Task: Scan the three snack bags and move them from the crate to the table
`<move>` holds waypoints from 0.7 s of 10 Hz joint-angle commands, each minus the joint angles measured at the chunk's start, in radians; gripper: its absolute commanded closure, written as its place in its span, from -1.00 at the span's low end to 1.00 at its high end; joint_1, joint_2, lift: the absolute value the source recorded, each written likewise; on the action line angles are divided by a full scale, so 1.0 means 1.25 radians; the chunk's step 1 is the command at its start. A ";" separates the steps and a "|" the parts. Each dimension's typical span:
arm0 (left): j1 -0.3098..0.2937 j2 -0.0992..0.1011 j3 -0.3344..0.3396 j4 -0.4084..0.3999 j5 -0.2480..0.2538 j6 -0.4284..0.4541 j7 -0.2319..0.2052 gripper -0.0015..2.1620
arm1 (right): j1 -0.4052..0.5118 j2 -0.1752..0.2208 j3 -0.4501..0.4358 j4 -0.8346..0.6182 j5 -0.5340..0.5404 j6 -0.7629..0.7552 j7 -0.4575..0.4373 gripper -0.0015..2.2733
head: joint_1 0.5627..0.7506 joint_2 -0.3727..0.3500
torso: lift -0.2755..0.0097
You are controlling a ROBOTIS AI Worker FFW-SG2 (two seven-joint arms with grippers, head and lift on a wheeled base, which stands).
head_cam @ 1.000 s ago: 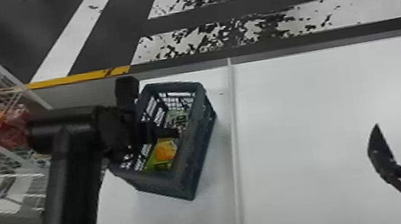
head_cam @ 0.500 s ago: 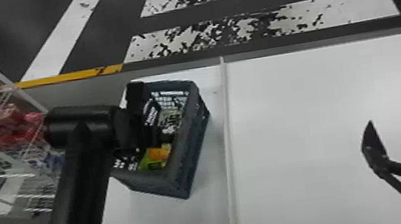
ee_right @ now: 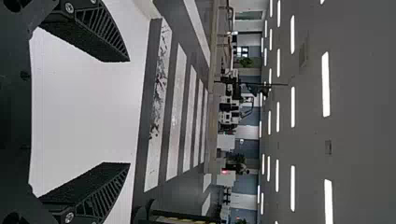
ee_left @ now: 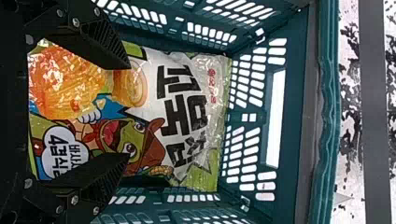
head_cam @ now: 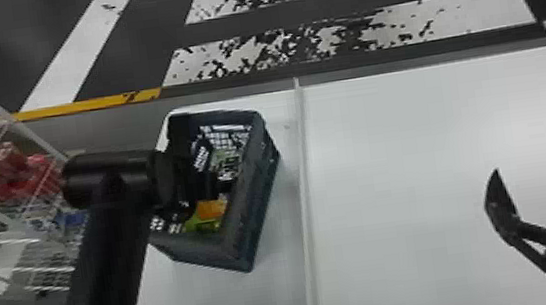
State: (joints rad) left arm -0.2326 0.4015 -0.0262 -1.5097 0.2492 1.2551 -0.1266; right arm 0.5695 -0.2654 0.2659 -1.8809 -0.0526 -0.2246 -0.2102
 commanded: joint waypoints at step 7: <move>0.038 -0.005 0.022 0.001 -0.008 -0.033 -0.040 0.66 | 0.013 0.000 0.012 0.006 0.000 -0.029 -0.017 -0.92 | 0.41 0.80 | 0.50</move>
State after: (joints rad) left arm -0.1934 0.3952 -0.0052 -1.4896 0.2397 1.2105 -0.1753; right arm 0.5806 -0.2654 0.2816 -1.8728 -0.0521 -0.2480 -0.2315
